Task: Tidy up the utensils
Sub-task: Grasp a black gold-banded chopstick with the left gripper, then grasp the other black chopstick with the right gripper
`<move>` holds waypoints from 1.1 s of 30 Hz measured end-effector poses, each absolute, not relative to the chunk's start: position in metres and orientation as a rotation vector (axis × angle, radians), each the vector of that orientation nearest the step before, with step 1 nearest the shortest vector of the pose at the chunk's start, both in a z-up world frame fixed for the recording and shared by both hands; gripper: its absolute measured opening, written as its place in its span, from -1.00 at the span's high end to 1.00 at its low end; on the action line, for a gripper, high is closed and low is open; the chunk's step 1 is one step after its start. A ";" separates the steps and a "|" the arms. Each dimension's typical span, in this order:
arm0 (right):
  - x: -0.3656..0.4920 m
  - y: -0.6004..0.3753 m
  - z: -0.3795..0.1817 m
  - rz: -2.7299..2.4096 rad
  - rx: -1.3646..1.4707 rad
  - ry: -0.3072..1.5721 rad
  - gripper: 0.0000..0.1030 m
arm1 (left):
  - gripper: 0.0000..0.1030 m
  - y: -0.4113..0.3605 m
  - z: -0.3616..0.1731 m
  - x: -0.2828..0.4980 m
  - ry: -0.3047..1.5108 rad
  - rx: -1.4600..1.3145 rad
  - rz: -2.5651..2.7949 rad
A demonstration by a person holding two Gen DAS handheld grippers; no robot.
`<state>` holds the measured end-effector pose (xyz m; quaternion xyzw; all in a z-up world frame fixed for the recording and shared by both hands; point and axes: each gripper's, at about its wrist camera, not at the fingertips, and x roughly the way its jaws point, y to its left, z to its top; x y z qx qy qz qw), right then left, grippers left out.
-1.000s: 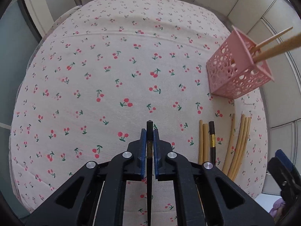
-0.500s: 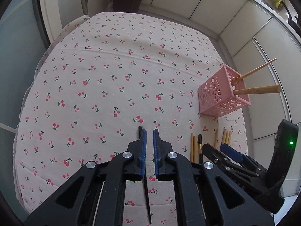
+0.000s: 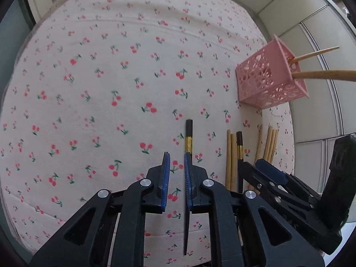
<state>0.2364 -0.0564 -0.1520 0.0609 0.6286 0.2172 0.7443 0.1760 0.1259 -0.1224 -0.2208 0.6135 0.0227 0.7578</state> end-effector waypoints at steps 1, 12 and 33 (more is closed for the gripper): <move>0.235 -0.062 -0.150 0.480 0.147 1.379 -0.22 | 0.68 0.123 -0.126 0.178 1.348 -0.485 0.048; 0.241 -0.100 -0.134 0.501 0.244 1.383 -0.38 | 0.61 0.091 -0.141 0.201 1.332 -0.335 0.151; 0.251 -0.037 -0.162 0.384 0.042 1.383 0.45 | 0.88 0.135 -0.133 0.174 1.271 -0.382 0.179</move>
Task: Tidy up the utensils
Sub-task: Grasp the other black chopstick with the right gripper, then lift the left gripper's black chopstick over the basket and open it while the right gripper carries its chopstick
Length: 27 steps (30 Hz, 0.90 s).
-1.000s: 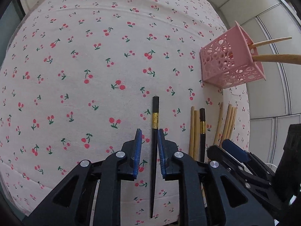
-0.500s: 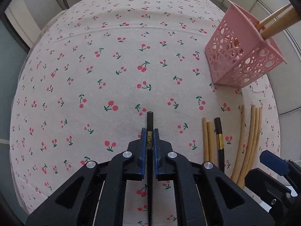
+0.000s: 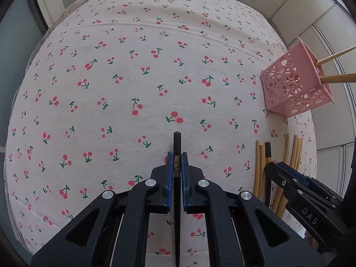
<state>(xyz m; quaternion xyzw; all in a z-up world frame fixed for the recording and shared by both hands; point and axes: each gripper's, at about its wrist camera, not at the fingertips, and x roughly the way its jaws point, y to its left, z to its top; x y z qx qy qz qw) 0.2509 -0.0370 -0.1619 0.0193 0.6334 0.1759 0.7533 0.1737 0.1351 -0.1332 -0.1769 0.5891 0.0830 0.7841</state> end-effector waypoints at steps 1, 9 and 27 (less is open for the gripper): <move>0.251 -0.034 -0.162 0.382 0.038 1.378 0.46 | 0.88 0.135 -0.133 0.173 1.272 -0.384 0.178; 0.252 -0.028 -0.164 0.375 -0.036 1.372 0.55 | 0.88 0.141 -0.136 0.175 1.280 -0.388 0.179; 0.222 -0.064 -0.108 0.492 0.061 1.085 0.86 | 0.88 0.141 -0.096 0.156 1.100 -0.425 0.098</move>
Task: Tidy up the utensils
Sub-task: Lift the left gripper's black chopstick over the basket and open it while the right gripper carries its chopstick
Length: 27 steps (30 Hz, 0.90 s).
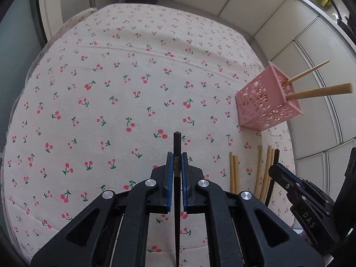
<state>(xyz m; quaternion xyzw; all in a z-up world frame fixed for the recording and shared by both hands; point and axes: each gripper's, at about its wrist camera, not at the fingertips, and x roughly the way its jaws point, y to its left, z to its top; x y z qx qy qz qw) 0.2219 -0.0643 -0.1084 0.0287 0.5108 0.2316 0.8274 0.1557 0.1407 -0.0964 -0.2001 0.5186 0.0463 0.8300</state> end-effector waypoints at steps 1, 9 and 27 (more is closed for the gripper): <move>0.218 -0.070 -0.102 0.496 0.067 1.063 0.86 | 0.88 0.140 -0.088 0.151 1.068 -0.412 0.096; 0.176 -0.120 -0.038 0.537 0.166 0.873 0.86 | 0.88 0.130 -0.025 0.096 0.799 -0.422 0.099; 0.204 -0.215 0.086 0.503 0.433 0.645 0.86 | 0.88 0.099 0.141 0.099 0.486 -0.454 -0.057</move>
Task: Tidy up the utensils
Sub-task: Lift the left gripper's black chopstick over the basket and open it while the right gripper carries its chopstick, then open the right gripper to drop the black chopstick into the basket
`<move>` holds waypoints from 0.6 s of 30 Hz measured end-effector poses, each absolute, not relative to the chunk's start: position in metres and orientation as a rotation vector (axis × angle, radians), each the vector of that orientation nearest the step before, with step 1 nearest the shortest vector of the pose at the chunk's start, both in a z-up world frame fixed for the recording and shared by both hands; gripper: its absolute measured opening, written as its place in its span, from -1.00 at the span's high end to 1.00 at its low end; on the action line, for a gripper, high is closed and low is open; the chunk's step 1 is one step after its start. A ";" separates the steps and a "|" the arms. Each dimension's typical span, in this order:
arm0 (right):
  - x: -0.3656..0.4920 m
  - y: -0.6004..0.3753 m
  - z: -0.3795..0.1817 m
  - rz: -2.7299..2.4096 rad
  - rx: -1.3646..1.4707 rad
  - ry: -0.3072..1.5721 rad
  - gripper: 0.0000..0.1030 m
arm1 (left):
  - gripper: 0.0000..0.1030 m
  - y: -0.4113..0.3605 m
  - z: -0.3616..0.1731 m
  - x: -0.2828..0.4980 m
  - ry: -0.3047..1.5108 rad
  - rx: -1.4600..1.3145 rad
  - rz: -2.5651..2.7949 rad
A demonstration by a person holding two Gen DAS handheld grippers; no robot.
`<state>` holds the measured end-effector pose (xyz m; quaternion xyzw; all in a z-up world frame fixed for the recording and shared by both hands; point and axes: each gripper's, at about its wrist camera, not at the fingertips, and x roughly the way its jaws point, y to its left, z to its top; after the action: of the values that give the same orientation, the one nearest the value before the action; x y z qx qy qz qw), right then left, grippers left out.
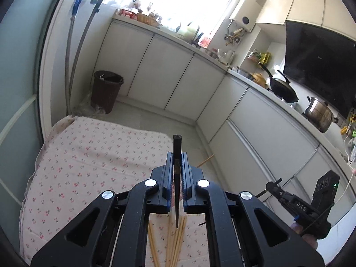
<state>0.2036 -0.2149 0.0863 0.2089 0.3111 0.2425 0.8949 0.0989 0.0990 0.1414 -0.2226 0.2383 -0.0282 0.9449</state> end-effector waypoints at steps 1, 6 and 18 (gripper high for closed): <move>0.211 -0.217 0.090 0.497 0.445 0.636 0.86 | 0.88 0.096 0.151 0.111 0.472 -0.457 -0.068; 0.243 -0.215 0.099 0.485 0.450 0.622 0.86 | 0.88 0.076 0.162 0.168 0.478 -0.435 -0.058; 0.313 -0.199 0.075 0.453 0.430 0.689 0.86 | 0.61 0.086 0.079 0.248 0.656 -0.505 0.072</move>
<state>0.3131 -0.1993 0.0749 0.2072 0.3324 0.2183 0.8938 0.2478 0.0863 0.0786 -0.2454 0.3186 0.0350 0.9149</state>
